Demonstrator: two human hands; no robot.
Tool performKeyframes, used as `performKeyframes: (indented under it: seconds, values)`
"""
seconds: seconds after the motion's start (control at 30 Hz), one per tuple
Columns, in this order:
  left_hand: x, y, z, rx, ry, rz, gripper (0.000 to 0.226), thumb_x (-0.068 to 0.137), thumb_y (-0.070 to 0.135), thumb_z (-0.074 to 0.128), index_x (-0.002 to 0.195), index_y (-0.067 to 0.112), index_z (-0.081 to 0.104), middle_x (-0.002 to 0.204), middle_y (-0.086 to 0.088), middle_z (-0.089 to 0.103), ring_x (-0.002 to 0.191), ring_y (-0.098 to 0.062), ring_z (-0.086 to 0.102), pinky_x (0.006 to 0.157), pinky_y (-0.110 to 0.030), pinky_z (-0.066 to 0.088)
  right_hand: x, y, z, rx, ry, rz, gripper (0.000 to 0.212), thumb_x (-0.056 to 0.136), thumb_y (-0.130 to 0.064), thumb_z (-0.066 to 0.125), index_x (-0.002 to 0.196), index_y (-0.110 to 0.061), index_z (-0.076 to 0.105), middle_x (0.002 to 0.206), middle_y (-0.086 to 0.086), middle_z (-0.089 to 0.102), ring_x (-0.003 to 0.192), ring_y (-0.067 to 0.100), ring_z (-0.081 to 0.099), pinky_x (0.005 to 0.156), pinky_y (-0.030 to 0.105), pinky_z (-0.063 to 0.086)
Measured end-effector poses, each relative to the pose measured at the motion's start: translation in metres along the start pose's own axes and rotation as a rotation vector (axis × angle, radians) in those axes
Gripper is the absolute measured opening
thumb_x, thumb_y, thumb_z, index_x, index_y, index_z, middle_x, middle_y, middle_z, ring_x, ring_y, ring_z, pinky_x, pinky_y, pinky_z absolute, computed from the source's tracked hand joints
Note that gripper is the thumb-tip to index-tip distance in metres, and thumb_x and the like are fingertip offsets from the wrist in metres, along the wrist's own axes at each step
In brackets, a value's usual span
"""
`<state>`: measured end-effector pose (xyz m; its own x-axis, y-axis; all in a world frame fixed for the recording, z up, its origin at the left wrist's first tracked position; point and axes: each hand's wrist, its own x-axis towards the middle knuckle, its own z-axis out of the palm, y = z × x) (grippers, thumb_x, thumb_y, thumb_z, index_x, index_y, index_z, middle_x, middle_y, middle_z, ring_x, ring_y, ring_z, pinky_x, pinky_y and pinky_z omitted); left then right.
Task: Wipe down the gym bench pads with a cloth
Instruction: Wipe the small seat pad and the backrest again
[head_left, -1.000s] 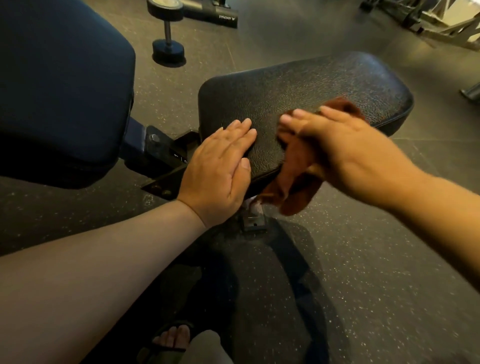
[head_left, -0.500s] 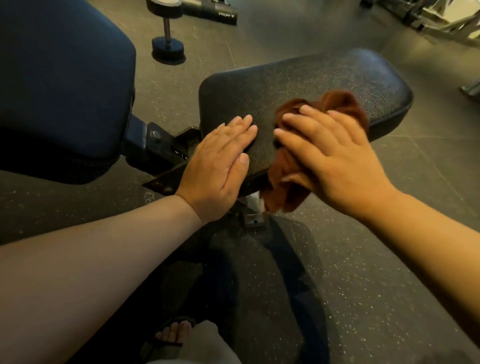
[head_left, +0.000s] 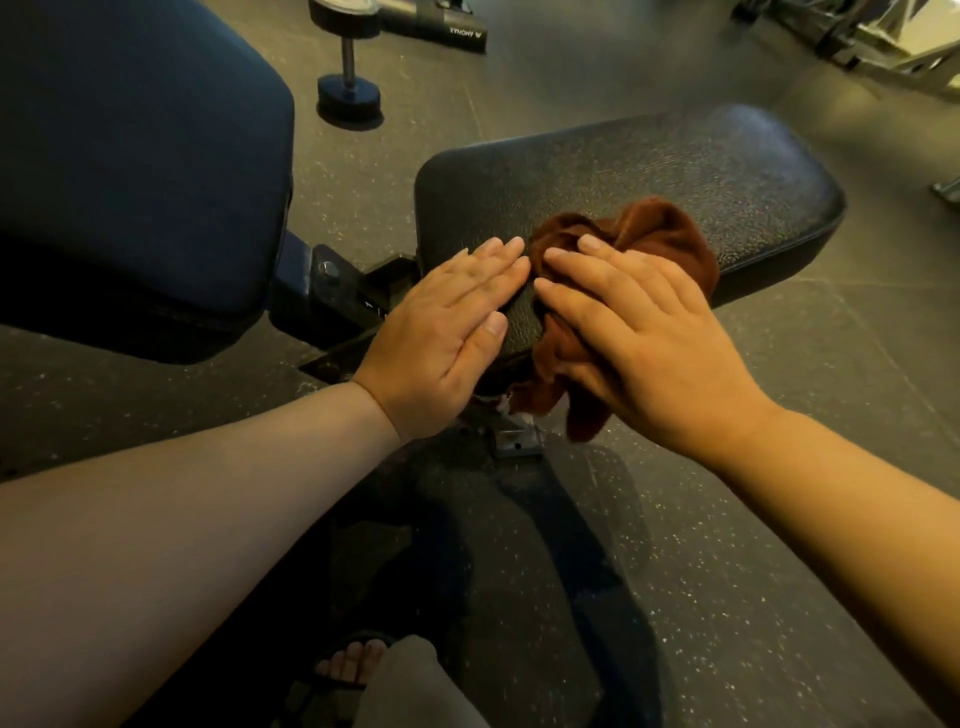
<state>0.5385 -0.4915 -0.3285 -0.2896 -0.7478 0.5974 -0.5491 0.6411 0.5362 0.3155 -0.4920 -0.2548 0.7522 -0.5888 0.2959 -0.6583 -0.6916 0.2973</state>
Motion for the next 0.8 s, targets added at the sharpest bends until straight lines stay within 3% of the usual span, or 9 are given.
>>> performKeyframes:
  seconds: [0.17,0.3,0.43,0.63,0.8]
  values:
    - [-0.002,0.000,0.003,0.025,0.009,0.007,0.049,0.103,0.022,0.031,0.145,0.001,0.045,0.155,-0.013,0.040,0.148,-0.024,0.031,0.120,-0.049,0.025,0.018,-0.029,0.012,0.091,0.114,0.256,0.076,0.083,-0.082,0.046,0.115,-0.015,0.064,0.136,0.005,0.058,0.137,0.027,0.044,0.107,0.046,0.027]
    - [-0.002,-0.004,-0.004,0.021,-0.041,0.010,0.051,0.104,0.025,0.030,0.148,0.002,0.042,0.158,-0.012,0.036,0.149,-0.021,0.028,0.122,-0.047,0.022,0.014,-0.025,0.009,0.108,0.107,0.136,0.060,0.093,-0.064,0.050,0.121,-0.013,0.063,0.140,0.009,0.055,0.140,0.031,0.041,0.110,0.046,0.027]
    - [-0.002,0.000,-0.001,0.024,-0.030,-0.011,0.051,0.104,0.025,0.031,0.149,0.003,0.041,0.159,-0.010,0.035,0.150,-0.019,0.026,0.122,-0.044,0.021,0.003,-0.005,0.000,0.222,0.029,0.023,0.046,0.097,-0.045,0.054,0.133,-0.016,0.059,0.148,0.004,0.050,0.147,0.025,0.033,0.118,0.037,0.020]
    - [-0.002,0.010,0.004,0.045,0.003,-0.072,0.051,0.104,0.025,0.030,0.149,0.004,0.041,0.159,-0.010,0.035,0.150,-0.020,0.026,0.123,-0.044,0.020,0.008,-0.016,0.005,0.242,0.144,0.144,0.045,0.085,-0.051,0.066,0.111,-0.015,0.063,0.132,0.003,0.061,0.136,0.026,0.047,0.108,0.046,0.035]
    - [-0.002,0.008,0.004,0.013,0.000,-0.056,0.052,0.103,0.026,0.029,0.148,0.003,0.041,0.158,-0.012,0.035,0.150,-0.022,0.027,0.122,-0.047,0.020,0.020,-0.035,0.016,0.076,0.115,0.277,0.074,0.068,-0.077,0.059,0.107,-0.014,0.060,0.120,0.008,0.060,0.117,0.031,0.053,0.096,0.044,0.029]
